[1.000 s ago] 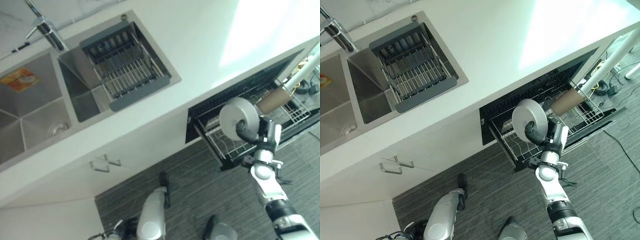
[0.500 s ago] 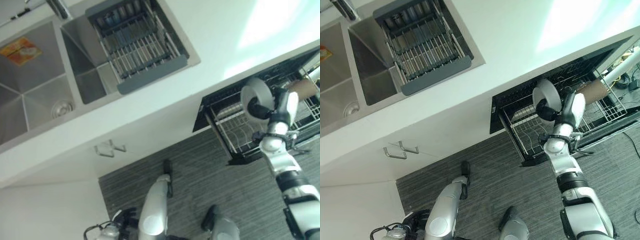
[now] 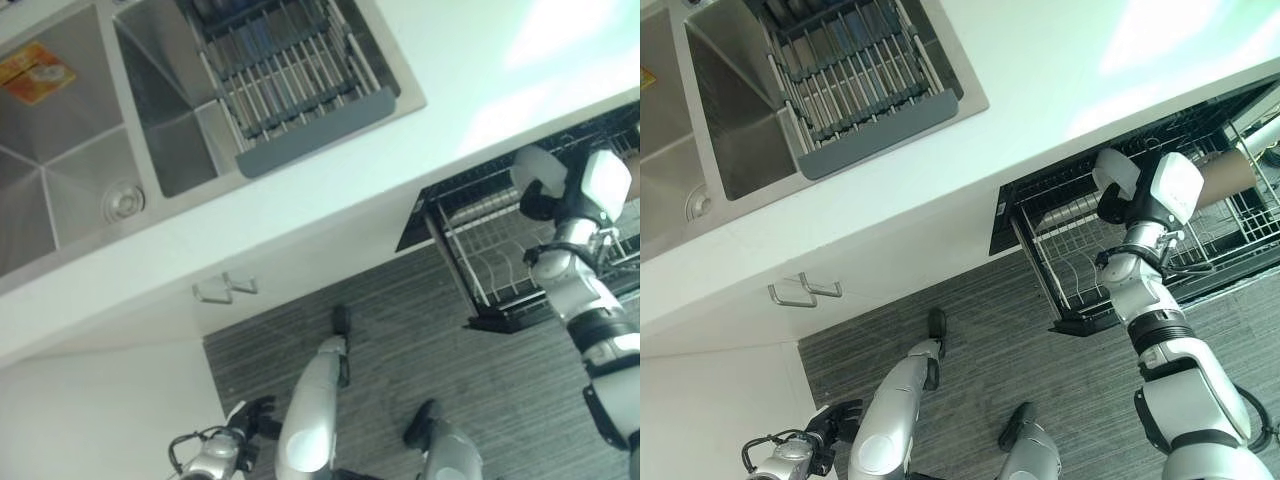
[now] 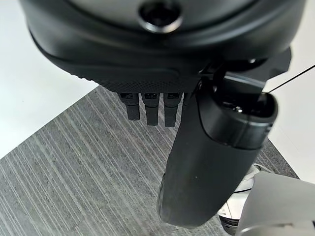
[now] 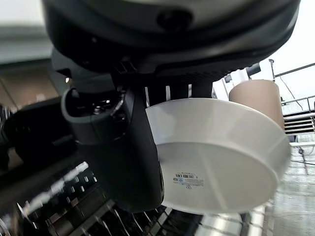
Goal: Place the dishes in the dishwasher.
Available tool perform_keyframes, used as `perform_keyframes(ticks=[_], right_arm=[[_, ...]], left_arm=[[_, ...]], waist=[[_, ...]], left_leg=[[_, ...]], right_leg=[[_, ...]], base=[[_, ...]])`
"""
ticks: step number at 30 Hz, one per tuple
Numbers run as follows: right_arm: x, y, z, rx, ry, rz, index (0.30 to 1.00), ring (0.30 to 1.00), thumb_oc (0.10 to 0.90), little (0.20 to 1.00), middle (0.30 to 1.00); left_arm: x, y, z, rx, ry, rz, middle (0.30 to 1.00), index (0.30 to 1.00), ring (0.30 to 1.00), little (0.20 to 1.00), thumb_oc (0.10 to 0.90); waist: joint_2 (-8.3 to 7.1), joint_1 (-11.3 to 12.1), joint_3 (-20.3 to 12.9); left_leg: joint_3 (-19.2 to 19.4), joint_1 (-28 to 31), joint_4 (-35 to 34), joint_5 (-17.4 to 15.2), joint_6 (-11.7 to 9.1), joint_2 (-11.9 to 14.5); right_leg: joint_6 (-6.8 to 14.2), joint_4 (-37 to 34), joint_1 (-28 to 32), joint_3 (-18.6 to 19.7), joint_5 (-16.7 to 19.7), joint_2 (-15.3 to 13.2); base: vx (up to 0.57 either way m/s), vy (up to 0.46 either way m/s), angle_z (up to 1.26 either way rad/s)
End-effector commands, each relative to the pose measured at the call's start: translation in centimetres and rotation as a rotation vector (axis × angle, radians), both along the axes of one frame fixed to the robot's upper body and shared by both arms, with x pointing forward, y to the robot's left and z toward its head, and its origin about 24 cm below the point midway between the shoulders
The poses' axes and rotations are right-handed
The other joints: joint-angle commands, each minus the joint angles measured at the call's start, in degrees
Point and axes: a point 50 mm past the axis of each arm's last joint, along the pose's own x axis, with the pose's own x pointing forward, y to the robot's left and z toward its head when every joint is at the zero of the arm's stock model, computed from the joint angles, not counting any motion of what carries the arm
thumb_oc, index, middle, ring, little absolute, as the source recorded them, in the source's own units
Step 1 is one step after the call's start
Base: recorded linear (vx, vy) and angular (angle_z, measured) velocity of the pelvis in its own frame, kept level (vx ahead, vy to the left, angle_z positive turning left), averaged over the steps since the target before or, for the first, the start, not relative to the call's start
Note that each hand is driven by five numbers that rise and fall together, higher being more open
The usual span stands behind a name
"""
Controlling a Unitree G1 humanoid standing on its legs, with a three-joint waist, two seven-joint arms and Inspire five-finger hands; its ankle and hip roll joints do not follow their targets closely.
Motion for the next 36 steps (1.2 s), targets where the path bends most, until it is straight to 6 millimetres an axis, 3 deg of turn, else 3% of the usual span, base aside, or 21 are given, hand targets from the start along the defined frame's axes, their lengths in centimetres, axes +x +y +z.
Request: perform_keyframes(ticks=[1, 8, 12, 13, 14, 15, 16, 17, 22, 25, 26, 29, 32, 34, 36], right_arm=[[0.3, -0.4, 7.2, -0.136, -0.248, -0.025, 0.3, 0.3, 0.4, 0.3, 0.3], [1.4, 1.7, 3.7, -0.109, -0.105, 0.063, 0.3, 0.3, 0.4, 0.3, 0.3], [1.8, 3.3, 1.6, -0.061, -0.016, 0.132, 0.415, 0.415, 0.477, 0.415, 0.415], [1.9, 3.4, 1.0, -0.033, 0.03, 0.139, 0.526, 0.526, 0.551, 0.526, 0.526], [1.9, 3.6, -0.4, 0.008, 0.108, 0.151, 0.9, 0.9, 0.8, 0.9, 0.9], [1.8, 3.8, -1.6, 0.051, 0.182, 0.164, 0.9, 0.9, 0.8, 0.9, 0.9], [1.5, 5.0, -4.9, 0.22, 0.358, 0.268, 0.9, 0.9, 0.8, 0.9, 0.9], [1.5, 5.6, -6.1, 0.271, 0.448, 0.318, 0.9, 0.9, 0.8, 0.9, 0.9], [0.6, 6.6, -9.9, 0.449, 0.73, 0.403, 0.9, 0.9, 0.8, 0.9, 0.9], [0.4, 6.6, -10.5, 0.674, 0.666, 0.396, 0.9, 0.9, 0.8, 0.9, 0.9], [0.4, 7.1, -10.5, 0.832, 0.599, 0.409, 0.9, 0.9, 0.8, 0.9, 0.9], [0.5, 6.6, -9.3, 0.833, 0.446, 0.39, 0.9, 0.9, 0.8, 0.9, 0.9], [0.3, 6.4, -6.6, 0.811, 0.203, 0.415, 0.9, 0.9, 0.8, 0.9, 0.9], [-1.3, 7.4, -1.6, 0.761, -0.183, 0.517, 0.9, 0.9, 0.8, 0.9, 0.9], [-4.6, 9.7, 4.4, 0.609, -0.552, 0.697, 0.9, 0.9, 0.8, 0.9, 0.9]], left_arm=[[-0.4, 0.5, 0.0, 0.017, 0.004, -0.028, 0.9, 0.9, 0.9, 0.9, 0.8], [0.1, -0.2, 0.2, -0.002, -0.03, -0.043, 0.9, 0.9, 0.9, 0.9, 0.8], [0.2, -0.4, 0.2, -0.015, -0.036, -0.038, 0.9, 0.9, 0.9, 0.9, 0.8], [0.3, -0.4, 0.2, -0.018, -0.037, -0.034, 0.9, 0.9, 0.9, 0.9, 0.8], [0.3, -0.4, 0.3, -0.02, -0.04, -0.031, 0.9, 0.9, 0.9, 0.9, 0.8], [0.4, -0.5, 0.3, -0.021, -0.043, -0.03, 0.9, 0.9, 0.9, 0.9, 0.8], [0.7, -0.4, 0.5, -0.017, -0.047, -0.025, 0.9, 0.9, 0.9, 0.9, 0.8], [0.9, -0.3, 0.7, -0.014, -0.048, -0.025, 0.9, 0.9, 0.9, 0.9, 0.8], [1.9, 0.4, 1.4, 0.009, -0.047, -0.026, 0.9, 0.9, 0.9, 0.9, 0.8], [2.0, 0.3, 1.4, 0.014, -0.044, -0.033, 0.9, 0.9, 0.9, 0.9, 0.8], [1.8, 0.3, 1.3, 0.006, -0.039, -0.026, 0.9, 0.9, 0.9, 0.9, 0.8], [1.4, 0.2, 1.1, -0.002, -0.034, -0.009, 0.9, 0.9, 0.9, 0.9, 0.8], [0.4, 0.1, 0.6, -0.012, -0.016, 0.037, 0.9, 0.9, 0.9, 0.9, 0.8], [-1.4, 0.3, -0.3, -0.02, 0.013, 0.114, 0.9, 0.9, 0.9, 0.9, 0.8], [-3.1, 0.6, -1.0, -0.03, 0.043, 0.187, 0.9, 0.9, 0.9, 0.9, 0.8]], waist=[[0.85, 1.1, -0.9], [1.65, 1.7, -0.9], [1.8, 1.7, -0.9], [1.77, 1.6, -0.9], [1.74, 1.5, -0.9], [1.75, 1.5, -0.9], [1.59, 1.1, -0.9], [1.51, 1.0, -0.9], [0.89, 1.1, -0.9], [0.85, 1.1, -0.9], [0.82, 0.6, -0.9], [0.54, -0.4, -0.9], [0.0, -2.1, -0.9], [-0.95, -4.6, -0.9], [-1.18, -7.1, -0.9]], left_leg=[[-3.6, 2.7, 4.7, -12.3, -1.7, -0.7], [-3.0, 0.7, 4.7, -11.9, -1.6, -0.8], [-2.8, -0.2, 4.7, -11.9, -1.7, -0.7], [-2.8, -0.2, 4.7, -11.9, -1.7, -0.7], [-2.7, -0.4, 4.7, -12.0, -1.8, -0.6], [-2.6, -0.6, 4.7, -11.9, -1.8, -0.4], [-2.4, -0.7, 4.7, -11.9, -2.0, -0.1], [-2.4, -0.7, 4.7, -12.0, -1.9, -0.1], [-2.5, -0.2, 4.7, -11.8, -2.1, 0.2], [-2.8, 0.5, 4.7, -11.8, -2.1, 0.1], [-2.7, 1.3, 4.7, -12.0, -2.2, 0.2], [-2.3, 2.1, 4.7, -12.3, -2.2, 0.5], [-1.9, 3.5, 4.7, -12.7, -2.3, 1.1], [-1.3, 6.1, 4.7, -13.5, -2.4, 2.1], [-0.7, 8.8, 4.7, -13.1, -2.2, 3.8]], right_leg=[[-4.8, 6.1, -6.1, -2.4, 0.7, 2.0], [-5.0, 8.2, -9.0, -2.7, 0.3, 1.3], [-5.0, 9.0, -10.4, -2.6, 0.2, 1.2], [-5.0, 9.2, -10.6, -2.6, 0.1, 1.2], [-5.0, 9.4, -11.0, -2.5, 0.0, 1.3], [-5.1, 9.5, -11.2, -2.5, 0.0, 1.3], [-5.2, 10.1, -11.9, -2.5, 0.0, 1.2], [-5.3, 10.3, -12.2, -2.4, -0.1, 1.2], [-5.4, 11.0, -12.3, -2.5, -0.1, 1.2], [-5.5, 11.1, -11.8, -2.5, -0.1, 1.2], [-5.8, 11.3, -11.1, -2.2, -0.5, 1.4], [-5.8, 11.0, -10.5, -1.8, -0.6, 1.7], [-5.7, 10.5, -9.4, -0.8, -0.7, 2.4], [-5.6, 9.0, -6.6, 0.4, -1.0, 3.5], [-6.2, 6.0, -3.0, 0.6, 0.5, 5.2]], base=[[-0.06, -0.001, 0.05], [-0.04, -0.003, 0.03], [-0.01, -0.008, 0.02], [0.0, 0.0, 0.0], [-0.02, -0.01, 0.05], [0.0, 0.0, 0.0], [0.0, 0.0, 0.0], [0.0, -0.033, -0.05], [0.01, -0.054, -0.01], [0.04, -0.039, 0.07], [0.05, 0.004, 0.12], [0.04, 0.011, 0.0], [0.04, 0.015, 0.0], [0.07, 0.03, -0.13], [0.01, 0.044, -0.3]])
